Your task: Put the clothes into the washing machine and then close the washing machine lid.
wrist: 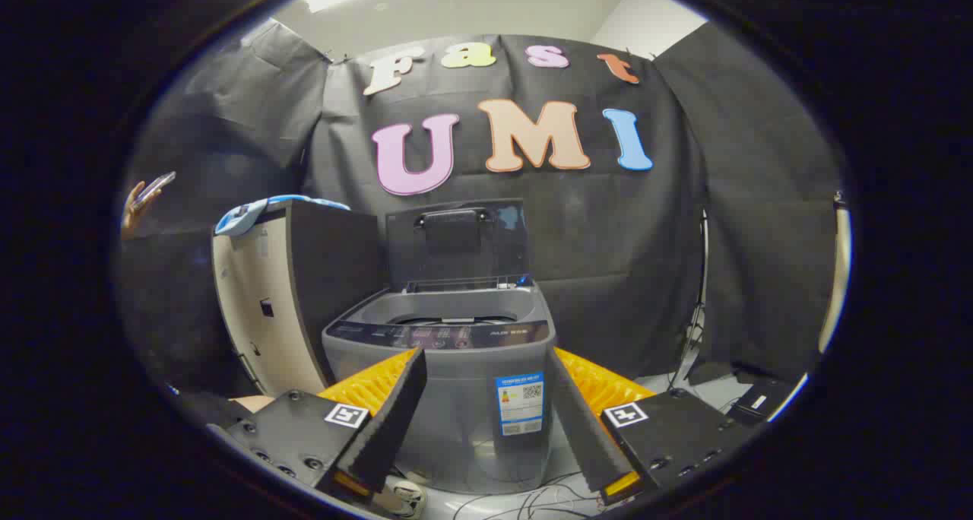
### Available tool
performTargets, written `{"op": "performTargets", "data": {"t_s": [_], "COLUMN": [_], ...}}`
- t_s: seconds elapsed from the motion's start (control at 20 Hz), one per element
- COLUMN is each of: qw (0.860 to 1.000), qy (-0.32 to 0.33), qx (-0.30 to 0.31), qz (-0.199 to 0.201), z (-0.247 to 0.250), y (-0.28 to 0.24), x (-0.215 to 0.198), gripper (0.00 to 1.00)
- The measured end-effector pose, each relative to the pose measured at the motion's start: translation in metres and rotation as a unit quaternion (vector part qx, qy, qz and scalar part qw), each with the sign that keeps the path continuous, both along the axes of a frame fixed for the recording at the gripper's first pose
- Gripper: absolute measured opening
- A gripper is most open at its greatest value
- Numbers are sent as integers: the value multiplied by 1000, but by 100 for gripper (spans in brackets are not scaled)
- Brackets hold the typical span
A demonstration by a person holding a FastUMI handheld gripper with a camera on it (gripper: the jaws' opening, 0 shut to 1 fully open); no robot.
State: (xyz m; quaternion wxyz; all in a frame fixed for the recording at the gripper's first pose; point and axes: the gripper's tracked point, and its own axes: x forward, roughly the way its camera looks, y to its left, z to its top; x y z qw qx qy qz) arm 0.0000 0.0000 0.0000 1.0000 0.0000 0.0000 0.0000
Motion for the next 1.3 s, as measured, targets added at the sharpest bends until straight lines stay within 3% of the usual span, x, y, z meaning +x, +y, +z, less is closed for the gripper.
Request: {"op": "performTargets", "data": {"t_s": [1.3], "qw": [1000], "qy": [-4], "qx": [15], "qz": [0], "z": [5], "y": [-4], "x": [-1], "gripper": [97]}}
